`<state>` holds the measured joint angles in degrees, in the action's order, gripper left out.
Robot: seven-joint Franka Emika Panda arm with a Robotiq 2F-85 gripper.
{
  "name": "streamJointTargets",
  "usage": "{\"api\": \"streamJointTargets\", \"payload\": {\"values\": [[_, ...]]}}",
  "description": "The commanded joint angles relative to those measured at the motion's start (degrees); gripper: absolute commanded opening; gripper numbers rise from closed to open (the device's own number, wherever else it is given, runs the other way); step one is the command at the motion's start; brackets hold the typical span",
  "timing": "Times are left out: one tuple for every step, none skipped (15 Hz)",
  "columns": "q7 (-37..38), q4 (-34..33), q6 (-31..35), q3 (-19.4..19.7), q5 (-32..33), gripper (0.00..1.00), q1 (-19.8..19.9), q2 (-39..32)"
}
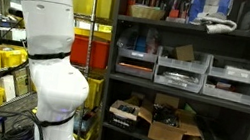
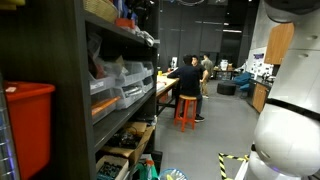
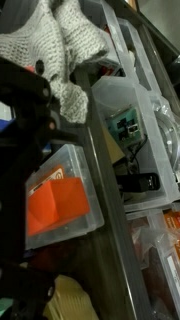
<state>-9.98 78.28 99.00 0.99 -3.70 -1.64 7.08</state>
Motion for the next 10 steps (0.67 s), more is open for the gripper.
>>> {"api": "streamJointTargets", "payload": {"values": [[-1.5,-3.4,-2.7,0.7,-1.9,1.0,0.2,-1.8],[-1.6,-3.8,-2.9,0.8,-2.1,1.0,0.2,-2.1],[-1.7,-4.2,-3.0,0.8,-2.3,1.0,0.1,-2.3],[-1.9,-4.4,-3.1,0.8,-2.4,1.0,0.1,-2.4],[-2.2,-4.9,-3.2,0.8,-2.4,1.0,0.1,-2.6],[-2.7,-5.3,-3.5,0.8,-2.6,1.0,0.0,-2.8],[-3.4,-5.8,-4.2,0.9,-3.2,1.0,0.0,-3.0],[-4.4,-6.1,-5.0,0.9,-4.0,1.0,0.0,-3.2],[-5.3,-6.5,-6.1,1.0,-4.8,1.0,0.0,-3.5],[-6.3,-6.9,-7.1,1.0,-5.2,1.0,0.1,-3.8]]}}
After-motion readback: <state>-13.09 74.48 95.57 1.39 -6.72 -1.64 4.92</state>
